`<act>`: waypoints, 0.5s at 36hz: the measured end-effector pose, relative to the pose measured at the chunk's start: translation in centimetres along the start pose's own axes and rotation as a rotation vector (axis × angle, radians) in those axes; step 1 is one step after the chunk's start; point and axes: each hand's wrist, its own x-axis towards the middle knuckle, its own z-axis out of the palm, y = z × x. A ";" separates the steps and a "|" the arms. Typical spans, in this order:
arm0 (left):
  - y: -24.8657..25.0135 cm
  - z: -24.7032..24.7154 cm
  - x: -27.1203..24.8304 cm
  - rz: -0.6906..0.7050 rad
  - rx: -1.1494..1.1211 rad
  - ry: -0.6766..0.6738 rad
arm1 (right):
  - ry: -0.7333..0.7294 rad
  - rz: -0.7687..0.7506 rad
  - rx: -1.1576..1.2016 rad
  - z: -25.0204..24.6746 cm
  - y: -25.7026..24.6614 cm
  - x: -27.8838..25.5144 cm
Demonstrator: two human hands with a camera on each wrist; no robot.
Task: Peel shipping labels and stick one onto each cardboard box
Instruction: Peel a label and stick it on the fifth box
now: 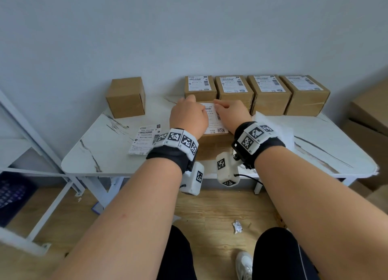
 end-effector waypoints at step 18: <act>-0.6 0.7 0.1 -0.171 -0.034 -0.368 | 0.081 0.024 -0.080 -0.2 -0.5 -0.8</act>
